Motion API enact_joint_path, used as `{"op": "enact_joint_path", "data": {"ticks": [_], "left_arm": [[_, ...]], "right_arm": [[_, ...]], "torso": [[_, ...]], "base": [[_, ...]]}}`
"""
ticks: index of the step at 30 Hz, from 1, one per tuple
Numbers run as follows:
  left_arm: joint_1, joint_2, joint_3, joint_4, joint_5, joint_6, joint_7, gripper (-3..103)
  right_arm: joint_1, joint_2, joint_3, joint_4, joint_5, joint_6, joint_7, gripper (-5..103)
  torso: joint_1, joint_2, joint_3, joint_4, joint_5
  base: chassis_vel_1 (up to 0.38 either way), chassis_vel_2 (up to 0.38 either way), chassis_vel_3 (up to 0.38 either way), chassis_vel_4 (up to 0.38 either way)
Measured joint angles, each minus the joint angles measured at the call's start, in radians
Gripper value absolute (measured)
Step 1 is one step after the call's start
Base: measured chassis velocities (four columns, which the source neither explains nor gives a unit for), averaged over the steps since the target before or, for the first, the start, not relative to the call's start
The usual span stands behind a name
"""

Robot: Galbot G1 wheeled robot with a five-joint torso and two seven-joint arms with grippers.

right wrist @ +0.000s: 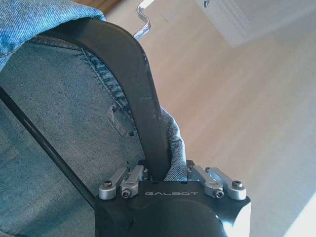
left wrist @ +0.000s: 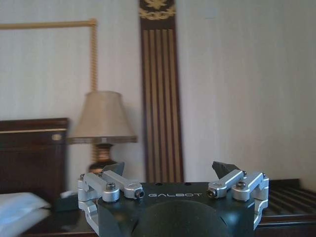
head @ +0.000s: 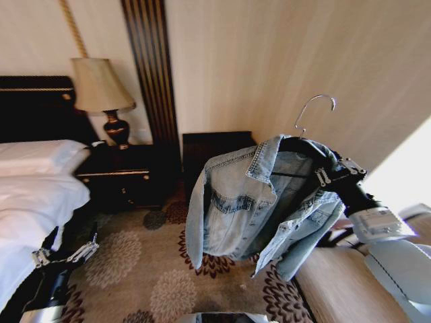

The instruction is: Pick up the clothes from the bed and hang them on the clothes hanger.

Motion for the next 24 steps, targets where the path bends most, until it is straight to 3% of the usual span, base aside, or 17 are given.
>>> {"op": "enact_joint_path", "data": {"ticks": [24], "left_arm": [[0.000, 0.000, 0.000, 0.000, 0.000, 0.000, 0.000, 100]], "right_arm": [[-0.001, -0.020, 0.035, 0.008, 0.045, -0.065, -0.003, 28]], "torso": [[0.000, 0.000, 0.000, 0.0001, -0.0001]], "base": [[-0.124, -0.124, -0.124, -0.121]]}}
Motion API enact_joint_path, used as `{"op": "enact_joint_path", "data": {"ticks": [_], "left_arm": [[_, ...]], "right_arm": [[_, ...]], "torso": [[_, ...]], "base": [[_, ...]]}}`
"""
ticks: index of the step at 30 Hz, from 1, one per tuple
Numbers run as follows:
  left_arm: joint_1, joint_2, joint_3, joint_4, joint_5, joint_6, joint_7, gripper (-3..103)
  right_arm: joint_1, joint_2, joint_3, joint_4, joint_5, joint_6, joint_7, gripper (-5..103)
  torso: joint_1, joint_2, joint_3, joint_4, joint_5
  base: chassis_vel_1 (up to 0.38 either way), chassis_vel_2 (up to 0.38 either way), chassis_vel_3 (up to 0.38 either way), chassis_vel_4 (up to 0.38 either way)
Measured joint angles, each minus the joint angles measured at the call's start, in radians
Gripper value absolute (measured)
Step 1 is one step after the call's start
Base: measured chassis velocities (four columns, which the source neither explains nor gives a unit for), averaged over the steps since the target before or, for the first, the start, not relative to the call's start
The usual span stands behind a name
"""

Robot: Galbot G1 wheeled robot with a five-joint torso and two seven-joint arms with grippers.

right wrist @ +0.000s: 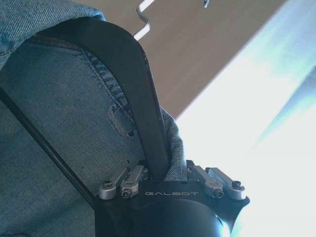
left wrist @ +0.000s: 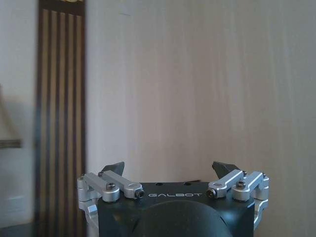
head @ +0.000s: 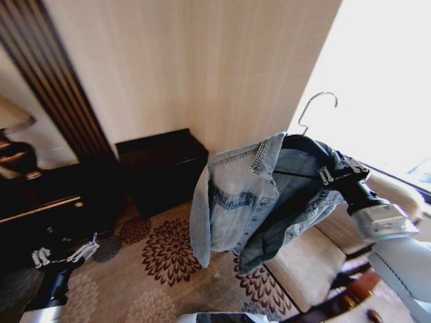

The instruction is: Pick up the clothes from the bed and hang them on the clothes hanger.

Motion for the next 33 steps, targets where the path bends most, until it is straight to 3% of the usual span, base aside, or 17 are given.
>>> {"op": "enact_joint_path", "data": {"ticks": [33], "left_arm": [[0.000, 0.000, 0.000, 0.000, 0.000, 0.000, 0.000, 100]], "right_arm": [[-0.047, 0.064, 0.021, 0.001, -0.036, 0.002, 0.000, 28]], "torso": [[0.000, 0.000, 0.000, 0.0000, 0.0000]], "base": [[-0.121, -0.123, -0.126, -0.130]]}}
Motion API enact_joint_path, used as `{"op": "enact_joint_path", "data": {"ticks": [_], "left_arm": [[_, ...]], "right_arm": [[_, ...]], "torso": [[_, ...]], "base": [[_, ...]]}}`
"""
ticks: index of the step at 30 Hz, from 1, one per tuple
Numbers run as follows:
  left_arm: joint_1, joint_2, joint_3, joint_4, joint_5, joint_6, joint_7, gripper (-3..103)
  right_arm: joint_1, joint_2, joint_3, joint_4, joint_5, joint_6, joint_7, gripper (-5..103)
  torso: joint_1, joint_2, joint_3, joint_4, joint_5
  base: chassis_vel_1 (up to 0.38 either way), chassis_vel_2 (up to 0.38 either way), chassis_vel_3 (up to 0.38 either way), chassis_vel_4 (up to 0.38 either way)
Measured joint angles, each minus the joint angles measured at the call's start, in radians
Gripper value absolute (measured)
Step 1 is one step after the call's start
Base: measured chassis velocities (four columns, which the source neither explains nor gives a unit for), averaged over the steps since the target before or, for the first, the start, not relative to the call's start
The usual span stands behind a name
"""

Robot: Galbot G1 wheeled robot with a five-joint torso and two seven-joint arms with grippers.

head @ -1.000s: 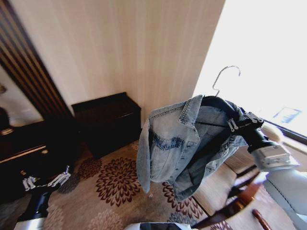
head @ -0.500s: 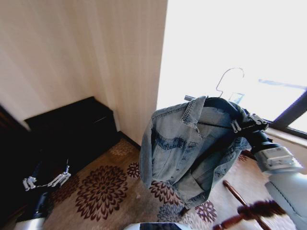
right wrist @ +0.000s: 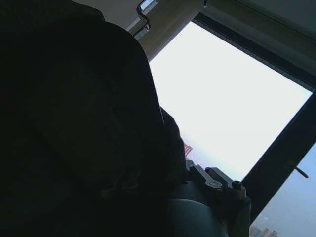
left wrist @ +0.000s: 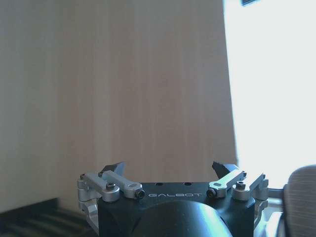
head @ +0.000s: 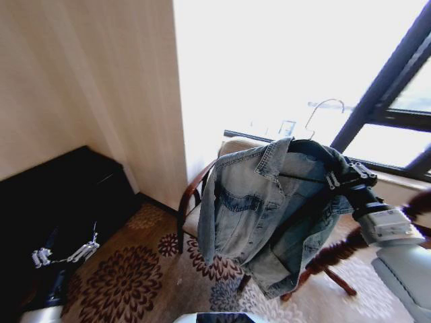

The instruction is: Pick up the clothes from the bed and hang them on the clothes hanger.

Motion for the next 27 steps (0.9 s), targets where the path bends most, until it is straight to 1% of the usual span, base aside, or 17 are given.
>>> {"op": "enact_joint_path", "data": {"ticks": [27], "left_arm": [[0.000, 0.000, 0.000, 0.000, 0.000, 0.000, 0.000, 100]], "right_arm": [[-0.007, 0.039, -0.048, -0.001, -0.035, 0.008, 0.001, 28]], "torso": [[0.000, 0.000, 0.000, 0.0000, 0.0000]], "base": [[-0.126, -0.123, -0.124, -0.129]]}}
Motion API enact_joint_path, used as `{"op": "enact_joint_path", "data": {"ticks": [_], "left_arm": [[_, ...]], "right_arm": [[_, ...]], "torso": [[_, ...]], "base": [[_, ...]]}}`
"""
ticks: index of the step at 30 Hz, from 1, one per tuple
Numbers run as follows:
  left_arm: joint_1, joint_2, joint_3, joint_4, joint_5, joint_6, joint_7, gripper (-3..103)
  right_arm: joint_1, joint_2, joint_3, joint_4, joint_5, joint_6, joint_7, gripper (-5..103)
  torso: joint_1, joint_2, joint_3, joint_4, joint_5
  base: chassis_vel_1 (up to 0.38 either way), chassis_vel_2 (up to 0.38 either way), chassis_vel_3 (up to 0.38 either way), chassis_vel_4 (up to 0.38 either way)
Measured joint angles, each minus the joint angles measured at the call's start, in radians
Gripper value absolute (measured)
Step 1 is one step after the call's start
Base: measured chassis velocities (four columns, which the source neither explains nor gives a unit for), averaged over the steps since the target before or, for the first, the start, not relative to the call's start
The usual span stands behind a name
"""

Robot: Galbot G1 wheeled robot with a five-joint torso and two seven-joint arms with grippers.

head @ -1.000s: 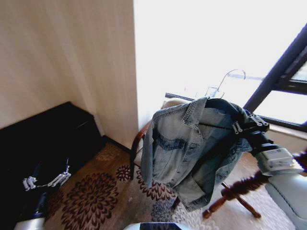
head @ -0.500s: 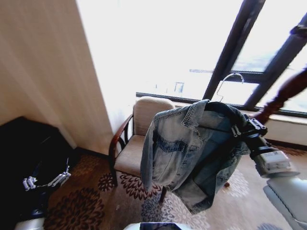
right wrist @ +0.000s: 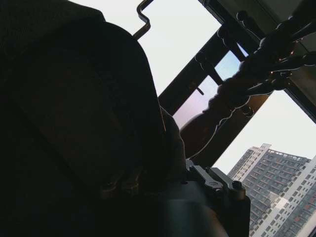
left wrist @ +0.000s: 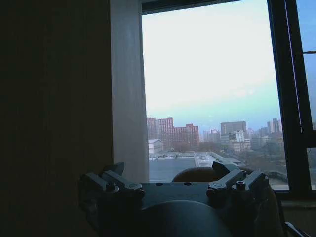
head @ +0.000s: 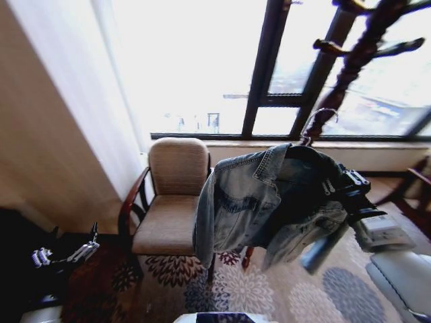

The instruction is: Pick up the clothes from the bed and hang them on the clothes hanger.

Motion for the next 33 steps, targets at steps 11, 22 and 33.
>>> {"op": "enact_joint_path", "data": {"ticks": [11, 22, 33], "left_arm": [[0.000, 0.000, 0.000, 0.000, 0.000, 0.000, 0.000, 100], [0.000, 0.000, 0.000, 0.000, 0.000, 0.000, 0.000, 100], [0.000, 0.000, 0.000, 0.000, 0.000, 0.000, 0.000, 100]], "right_arm": [[-0.001, 0.014, -0.008, 0.000, -0.006, 0.032, 0.004, 28], [-0.009, 0.041, -0.030, 0.000, -0.024, 0.038, 0.004, 28], [-0.005, 0.043, -0.041, 0.000, -0.028, 0.041, 0.004, 28]], "torso": [[0.000, 0.000, 0.000, -0.0005, 0.0001], [0.000, 0.000, 0.000, 0.0001, 0.0000], [0.000, 0.000, 0.000, 0.0001, -0.0001]], "base": [[-0.095, -0.093, -0.107, -0.094], [0.000, 0.000, 0.000, 0.000], [-0.015, -0.018, 0.014, 0.022]]}}
